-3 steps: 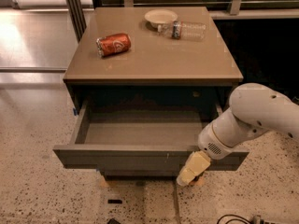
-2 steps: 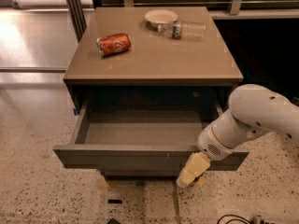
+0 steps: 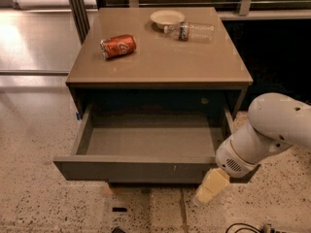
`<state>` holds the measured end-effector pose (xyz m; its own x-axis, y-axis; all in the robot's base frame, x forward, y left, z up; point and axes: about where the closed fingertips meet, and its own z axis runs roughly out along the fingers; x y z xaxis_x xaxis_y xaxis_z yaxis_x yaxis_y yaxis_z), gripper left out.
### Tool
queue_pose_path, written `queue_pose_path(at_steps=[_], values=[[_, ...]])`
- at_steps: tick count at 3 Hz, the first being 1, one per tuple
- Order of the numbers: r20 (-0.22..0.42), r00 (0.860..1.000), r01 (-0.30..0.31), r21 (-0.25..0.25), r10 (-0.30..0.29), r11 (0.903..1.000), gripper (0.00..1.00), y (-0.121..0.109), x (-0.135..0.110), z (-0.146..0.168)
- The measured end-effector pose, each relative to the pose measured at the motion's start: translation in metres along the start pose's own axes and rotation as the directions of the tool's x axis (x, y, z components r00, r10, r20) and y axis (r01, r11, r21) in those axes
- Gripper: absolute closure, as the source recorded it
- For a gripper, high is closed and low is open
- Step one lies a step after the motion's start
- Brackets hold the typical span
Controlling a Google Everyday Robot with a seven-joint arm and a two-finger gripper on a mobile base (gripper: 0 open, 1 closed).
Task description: Open top drawer
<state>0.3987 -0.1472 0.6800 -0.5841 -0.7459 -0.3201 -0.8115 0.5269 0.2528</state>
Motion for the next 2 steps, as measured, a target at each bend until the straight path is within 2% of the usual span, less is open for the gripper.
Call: queue_pose_path(at_steps=[1, 2], values=[[0.001, 1.0, 0.008, 0.005, -0.008, 1.0, 0.0, 0.0, -0.003, 0.001], [0.03, 0.997, 0.071, 0.044, -0.072, 0.9965, 0.0, -0.006, -0.03, 0.001]])
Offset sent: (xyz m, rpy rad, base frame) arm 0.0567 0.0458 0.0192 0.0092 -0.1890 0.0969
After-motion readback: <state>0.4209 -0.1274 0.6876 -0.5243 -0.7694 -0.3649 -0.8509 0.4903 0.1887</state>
